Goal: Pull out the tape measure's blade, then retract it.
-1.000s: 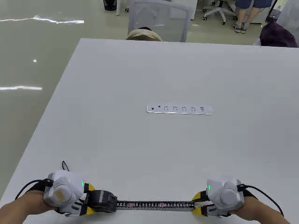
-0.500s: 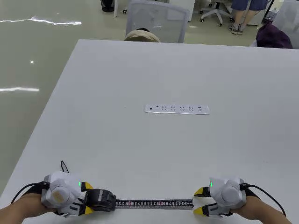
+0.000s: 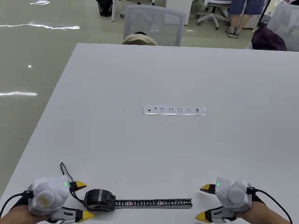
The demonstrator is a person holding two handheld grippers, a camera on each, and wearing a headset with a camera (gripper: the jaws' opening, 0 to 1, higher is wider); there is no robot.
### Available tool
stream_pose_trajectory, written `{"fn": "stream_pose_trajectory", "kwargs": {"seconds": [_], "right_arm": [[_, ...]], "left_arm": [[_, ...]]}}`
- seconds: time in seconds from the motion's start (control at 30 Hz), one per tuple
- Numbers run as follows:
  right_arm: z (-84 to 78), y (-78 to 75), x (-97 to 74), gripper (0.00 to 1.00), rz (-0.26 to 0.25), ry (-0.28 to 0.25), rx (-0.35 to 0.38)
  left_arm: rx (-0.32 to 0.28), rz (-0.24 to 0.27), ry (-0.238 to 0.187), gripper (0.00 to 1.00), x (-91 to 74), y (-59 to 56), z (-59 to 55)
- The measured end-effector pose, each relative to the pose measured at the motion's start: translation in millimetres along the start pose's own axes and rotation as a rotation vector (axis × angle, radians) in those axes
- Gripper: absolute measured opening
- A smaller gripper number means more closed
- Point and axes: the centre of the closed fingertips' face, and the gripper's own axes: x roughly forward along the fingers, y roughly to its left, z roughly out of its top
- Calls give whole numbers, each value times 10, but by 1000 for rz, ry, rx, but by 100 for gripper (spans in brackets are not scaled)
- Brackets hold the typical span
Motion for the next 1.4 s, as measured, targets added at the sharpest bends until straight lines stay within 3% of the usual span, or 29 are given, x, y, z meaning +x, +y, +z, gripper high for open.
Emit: {"fn": "stream_pose_trajectory", "kwargs": {"seconds": [0.2,0.27,0.43,0.57,0.73,1.1,1.4], "right_arm": [[22,47,-70,65,-38,-35,62],[44,75,-101,67,-51,-51,87],[30,162,-128,71,-69,-67,116],[60,233,-171,75,-90,-94,143],[97,326,-213,80,-102,-111,154],[146,469,-339,88,-153,-145,169],[234,654,-374,92,-177,-172,208]], "left_arm": [[-47,35,-12,59,-17,-60,-28],[-81,38,-36,64,-26,-98,-10],[-66,82,-7,70,-69,-143,-70],[-107,105,-43,82,-124,-182,-9],[-107,120,-61,88,-155,-234,45],[-147,129,-84,96,-206,-399,148],[-211,183,-95,99,-283,-488,137]]}}
